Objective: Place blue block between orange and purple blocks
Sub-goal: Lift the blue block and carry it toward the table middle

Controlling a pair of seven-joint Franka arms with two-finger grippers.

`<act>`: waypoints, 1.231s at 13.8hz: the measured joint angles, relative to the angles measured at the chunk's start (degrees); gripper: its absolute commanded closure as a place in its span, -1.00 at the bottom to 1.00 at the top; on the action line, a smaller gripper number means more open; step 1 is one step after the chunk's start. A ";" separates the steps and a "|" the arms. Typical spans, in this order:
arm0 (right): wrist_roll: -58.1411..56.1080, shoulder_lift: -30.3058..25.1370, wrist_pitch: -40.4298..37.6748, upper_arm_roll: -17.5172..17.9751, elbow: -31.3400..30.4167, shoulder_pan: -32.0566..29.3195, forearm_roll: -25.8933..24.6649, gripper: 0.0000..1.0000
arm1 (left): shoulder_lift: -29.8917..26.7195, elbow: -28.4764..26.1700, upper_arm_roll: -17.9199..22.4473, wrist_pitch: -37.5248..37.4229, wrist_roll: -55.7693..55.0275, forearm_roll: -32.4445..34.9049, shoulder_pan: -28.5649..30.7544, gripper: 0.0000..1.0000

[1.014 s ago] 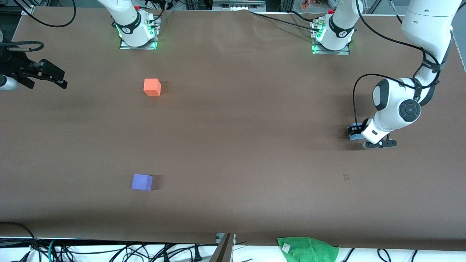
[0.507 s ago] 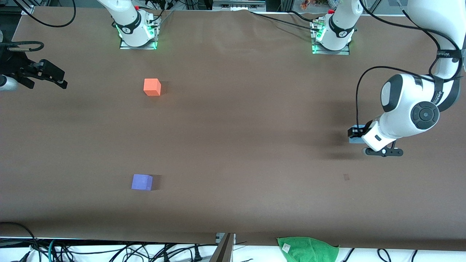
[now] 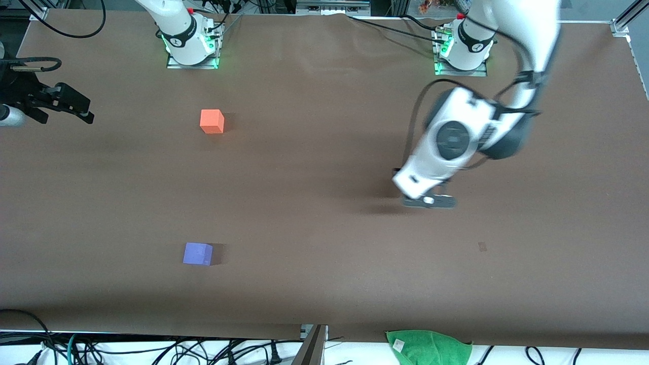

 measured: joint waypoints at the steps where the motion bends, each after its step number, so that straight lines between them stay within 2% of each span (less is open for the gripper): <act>1: 0.00 0.00 0.14 0.01 0.00 0.01 0.00 -0.99 | 2.37 1.33 0.03 1.66 -2.89 0.00 -1.89 0.22; 3: 0.00 0.05 1.51 0.07 0.00 0.02 0.00 -0.99 | 6.58 2.93 0.06 7.84 -7.03 0.00 -4.46 0.24; 4: 0.00 0.18 2.67 0.07 0.00 0.02 0.01 -0.99 | 8.48 3.09 0.10 11.34 -8.95 0.00 -5.64 0.18; 6: 0.03 0.80 5.05 0.07 0.00 0.01 0.02 -0.99 | 11.98 3.22 0.15 16.85 -13.60 0.01 -7.81 -0.15; 7: 0.04 1.28 5.65 0.06 0.00 -0.01 0.02 -0.99 | 13.30 3.40 0.23 19.28 -14.80 0.02 -8.51 -0.95; 9: 0.04 1.96 5.86 0.08 0.00 0.00 0.03 -0.99 | 14.38 3.87 0.25 21.90 -15.61 0.02 -8.97 -1.00; 13: 0.04 2.41 6.15 0.37 0.01 0.02 0.03 -0.99 | 14.24 4.74 0.76 21.82 -15.70 0.02 -8.85 -1.00; 15: 0.02 3.43 6.90 0.37 0.01 0.01 0.34 -0.99 | 12.74 5.81 1.09 18.53 -15.68 0.04 -8.37 -1.00; 17: 0.02 5.76 7.51 0.32 0.20 -0.01 3.28 -0.99 | 8.44 7.10 1.62 11.41 -15.41 0.09 -6.93 -1.00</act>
